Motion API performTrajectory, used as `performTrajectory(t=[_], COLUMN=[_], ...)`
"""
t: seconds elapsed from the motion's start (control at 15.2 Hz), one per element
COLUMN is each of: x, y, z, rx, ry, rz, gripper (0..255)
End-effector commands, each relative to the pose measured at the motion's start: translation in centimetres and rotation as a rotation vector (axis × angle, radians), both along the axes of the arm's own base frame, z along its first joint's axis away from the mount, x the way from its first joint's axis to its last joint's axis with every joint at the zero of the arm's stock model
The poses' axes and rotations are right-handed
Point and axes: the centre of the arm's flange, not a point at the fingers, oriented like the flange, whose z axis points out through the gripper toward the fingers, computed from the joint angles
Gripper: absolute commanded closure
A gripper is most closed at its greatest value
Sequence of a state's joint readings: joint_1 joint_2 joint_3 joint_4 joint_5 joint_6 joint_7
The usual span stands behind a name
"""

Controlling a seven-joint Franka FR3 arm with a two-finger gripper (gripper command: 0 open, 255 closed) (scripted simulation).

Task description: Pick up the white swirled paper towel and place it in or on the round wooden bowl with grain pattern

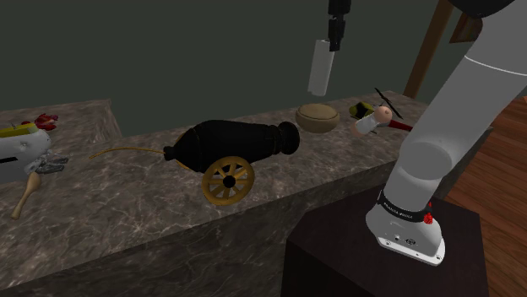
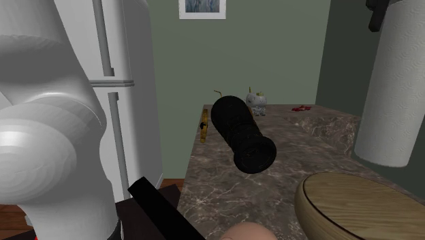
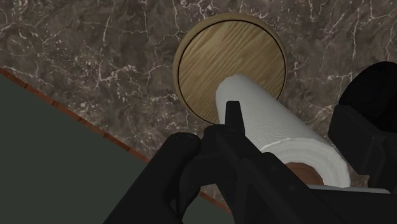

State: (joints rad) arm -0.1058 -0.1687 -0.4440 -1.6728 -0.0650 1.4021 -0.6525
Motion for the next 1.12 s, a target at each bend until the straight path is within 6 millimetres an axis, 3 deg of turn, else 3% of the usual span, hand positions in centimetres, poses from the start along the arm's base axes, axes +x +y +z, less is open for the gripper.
performTrajectory(t=[0.0,0.73,1.06], x=[0.1,0.1,0.1], y=[0.1,0.1,0.1], z=[-1.1,-6.9,-7.2], rx=[0.0,0.0,0.0], ry=[0.0,0.0,0.0], rz=[0.0,0.0,0.0], gripper=[255,255,255])
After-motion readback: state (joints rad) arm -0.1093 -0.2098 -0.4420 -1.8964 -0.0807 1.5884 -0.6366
